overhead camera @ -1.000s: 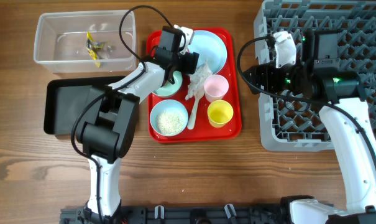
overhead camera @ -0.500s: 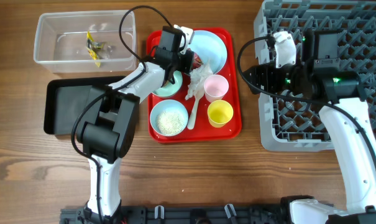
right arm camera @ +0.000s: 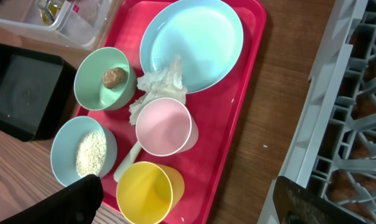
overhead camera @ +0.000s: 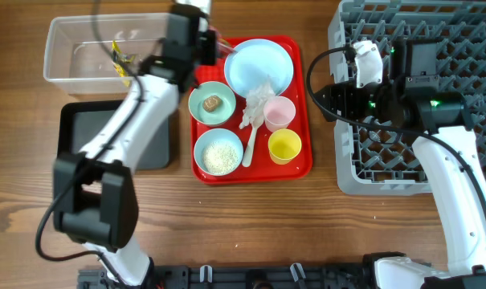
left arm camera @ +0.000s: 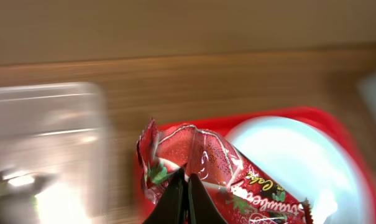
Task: Sort waste into correct bins and load items into the dishwasher rack
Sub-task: 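Grasp white tissue with left gripper and drop it in clear bin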
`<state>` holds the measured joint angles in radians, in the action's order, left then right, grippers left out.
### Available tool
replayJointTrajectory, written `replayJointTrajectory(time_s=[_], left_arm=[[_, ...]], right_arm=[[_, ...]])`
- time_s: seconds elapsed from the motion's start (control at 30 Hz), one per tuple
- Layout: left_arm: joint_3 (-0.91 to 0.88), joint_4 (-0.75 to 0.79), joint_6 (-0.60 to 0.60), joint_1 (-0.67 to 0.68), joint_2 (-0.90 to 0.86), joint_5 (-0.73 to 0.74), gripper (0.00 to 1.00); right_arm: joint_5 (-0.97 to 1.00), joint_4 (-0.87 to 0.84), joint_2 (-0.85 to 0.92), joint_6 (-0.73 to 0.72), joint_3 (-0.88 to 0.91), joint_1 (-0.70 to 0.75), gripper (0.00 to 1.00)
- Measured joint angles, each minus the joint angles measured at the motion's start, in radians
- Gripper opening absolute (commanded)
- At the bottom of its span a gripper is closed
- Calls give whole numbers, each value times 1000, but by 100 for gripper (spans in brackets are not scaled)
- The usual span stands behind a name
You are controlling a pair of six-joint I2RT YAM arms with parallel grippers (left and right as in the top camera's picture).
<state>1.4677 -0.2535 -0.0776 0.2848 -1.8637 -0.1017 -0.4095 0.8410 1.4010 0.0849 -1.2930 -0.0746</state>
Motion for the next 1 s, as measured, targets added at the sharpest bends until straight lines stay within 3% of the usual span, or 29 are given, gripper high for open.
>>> replayJointTrajectory(time_s=[0.13,0.17,0.2,0.23,0.47,0.57,0.67,0.77,0.87,1.0], left_arm=[[0,-54,-18,-239,11,-55,4],[0,-55,-24,-301,11,-51,28],[0,-58,-30,-343,11,-47,92],[0,-59,-34,-370,11,-42,100],[0,-107,-47,-371,11,-6,97],[0,-178,89,-293,22,201,97],[0,-264,285,-94,29,386,97],[0,-303,407,33,27,416,96],[0,-304,484,118,-11,389,88],[0,-341,521,151,-91,380,81]], right_arm=[[0,9,0,0,0,0,91],[0,11,0,0,0,0,91],[0,11,0,0,0,0,90],[0,11,0,0,0,0,90],[0,45,0,0,0,0,91],[0,56,0,0,0,0,90],[0,76,0,0,0,0,90],[0,77,1,0,0,0,91],[0,81,1,0,0,0,90],[0,86,1,0,0,0,90]])
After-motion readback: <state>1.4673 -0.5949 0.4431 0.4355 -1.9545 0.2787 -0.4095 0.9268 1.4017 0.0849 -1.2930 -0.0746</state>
